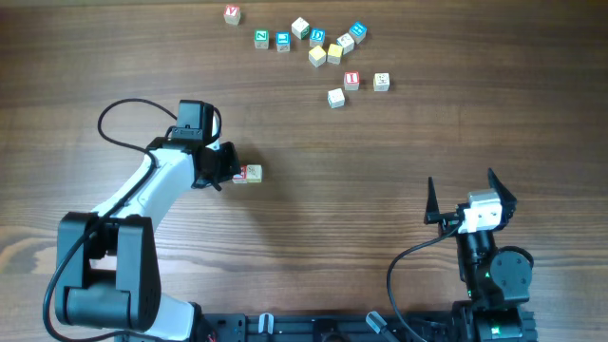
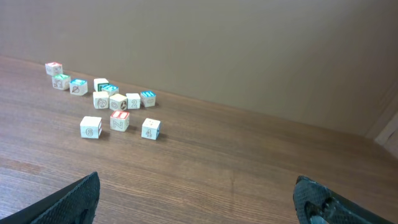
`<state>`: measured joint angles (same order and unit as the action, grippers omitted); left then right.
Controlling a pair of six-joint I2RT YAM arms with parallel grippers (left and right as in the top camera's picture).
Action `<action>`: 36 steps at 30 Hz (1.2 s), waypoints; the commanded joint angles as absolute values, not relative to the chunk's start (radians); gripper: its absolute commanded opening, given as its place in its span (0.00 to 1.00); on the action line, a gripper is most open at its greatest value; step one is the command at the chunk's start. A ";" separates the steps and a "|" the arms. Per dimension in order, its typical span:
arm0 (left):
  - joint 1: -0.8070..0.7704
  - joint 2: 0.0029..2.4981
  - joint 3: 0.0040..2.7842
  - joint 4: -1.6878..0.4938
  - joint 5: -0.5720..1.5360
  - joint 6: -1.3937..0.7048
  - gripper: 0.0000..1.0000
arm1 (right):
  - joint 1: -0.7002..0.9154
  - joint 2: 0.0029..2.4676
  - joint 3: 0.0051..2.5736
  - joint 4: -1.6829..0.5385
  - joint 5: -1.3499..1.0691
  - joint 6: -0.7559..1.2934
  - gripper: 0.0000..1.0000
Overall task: Form a horizontal line
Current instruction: 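Place the red A block left of the white block and release, then reach left gripper to the cluster and grasp a white Z block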
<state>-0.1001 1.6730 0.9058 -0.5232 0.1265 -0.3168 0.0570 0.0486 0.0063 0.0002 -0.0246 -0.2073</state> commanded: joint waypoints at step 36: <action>-0.569 2.310 1.950 -0.700 -0.115 -0.481 0.90 | 0.055 0.044 0.005 0.005 -0.023 -0.213 1.00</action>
